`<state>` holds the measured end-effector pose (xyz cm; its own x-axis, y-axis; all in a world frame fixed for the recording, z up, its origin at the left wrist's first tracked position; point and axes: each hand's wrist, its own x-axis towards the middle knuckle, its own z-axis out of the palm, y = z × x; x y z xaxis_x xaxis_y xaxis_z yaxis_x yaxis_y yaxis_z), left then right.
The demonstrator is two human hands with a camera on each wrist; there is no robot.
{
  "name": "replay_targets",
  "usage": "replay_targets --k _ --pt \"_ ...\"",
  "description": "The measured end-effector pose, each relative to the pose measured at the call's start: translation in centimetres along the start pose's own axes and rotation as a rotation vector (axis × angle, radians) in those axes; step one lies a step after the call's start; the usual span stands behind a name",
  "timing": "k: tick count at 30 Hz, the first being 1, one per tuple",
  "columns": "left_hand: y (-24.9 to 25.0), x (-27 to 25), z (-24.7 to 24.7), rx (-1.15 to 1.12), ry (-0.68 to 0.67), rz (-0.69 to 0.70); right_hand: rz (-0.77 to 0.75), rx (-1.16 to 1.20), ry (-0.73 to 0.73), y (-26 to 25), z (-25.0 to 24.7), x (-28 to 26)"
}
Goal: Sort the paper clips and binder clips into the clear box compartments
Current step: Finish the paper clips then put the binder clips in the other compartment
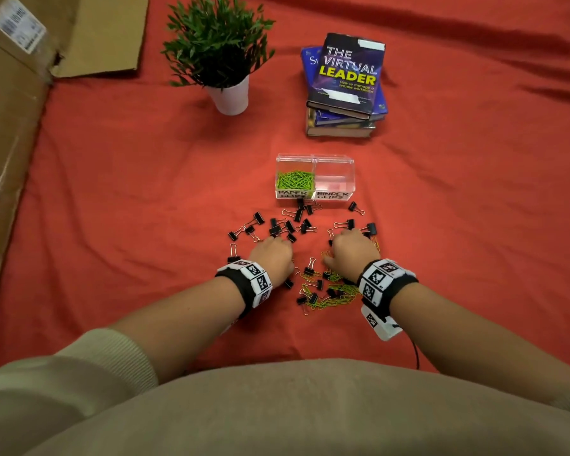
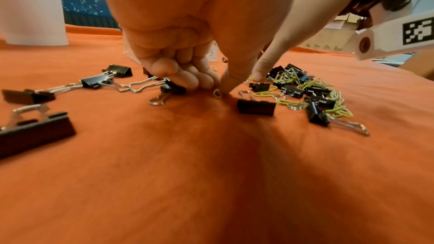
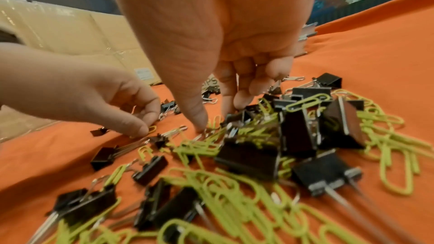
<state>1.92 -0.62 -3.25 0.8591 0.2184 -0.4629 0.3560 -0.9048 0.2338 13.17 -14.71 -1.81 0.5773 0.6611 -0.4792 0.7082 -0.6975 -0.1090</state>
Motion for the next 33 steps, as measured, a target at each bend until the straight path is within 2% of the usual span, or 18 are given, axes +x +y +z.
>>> replay_targets --k 4,8,11,13,16,21,25,28,31,33 --pt "0.6 -0.2 -0.1 -0.053 0.003 0.007 0.006 0.021 -0.049 -0.9 0.7 0.0" --pt "1.1 -0.2 -0.6 -0.343 -0.006 0.019 -0.041 -0.005 -0.014 -1.4 0.9 0.0" --pt "1.6 0.0 -0.8 -0.469 0.007 -0.015 -0.091 -0.042 0.019 -1.5 1.0 -0.1" --pt "2.0 0.0 -0.8 -0.479 -0.001 -0.033 -0.12 -0.011 0.011 -1.5 1.1 -0.1" --pt "2.7 0.2 -0.3 -0.362 -0.003 -0.011 -0.118 0.194 -0.025 -1.2 1.1 -0.1" --pt "3.0 0.6 0.6 -0.225 -0.012 0.065 0.063 0.656 0.068 1.7 -0.7 -0.5" --pt "2.8 1.5 0.0 -0.222 0.025 0.041 0.27 1.114 -0.023 5.8 -2.5 -0.9" --pt "2.3 2.0 -0.6 -0.231 0.103 0.011 0.381 1.441 -0.031 8.2 -2.7 -1.2" --pt "2.5 1.8 -0.8 -0.229 0.107 0.083 0.432 1.371 -0.029 10.0 -1.8 -1.0" --pt "2.9 1.4 -0.7 -0.18 0.036 0.168 0.441 1.115 -0.042 10.8 -1.0 -0.6"
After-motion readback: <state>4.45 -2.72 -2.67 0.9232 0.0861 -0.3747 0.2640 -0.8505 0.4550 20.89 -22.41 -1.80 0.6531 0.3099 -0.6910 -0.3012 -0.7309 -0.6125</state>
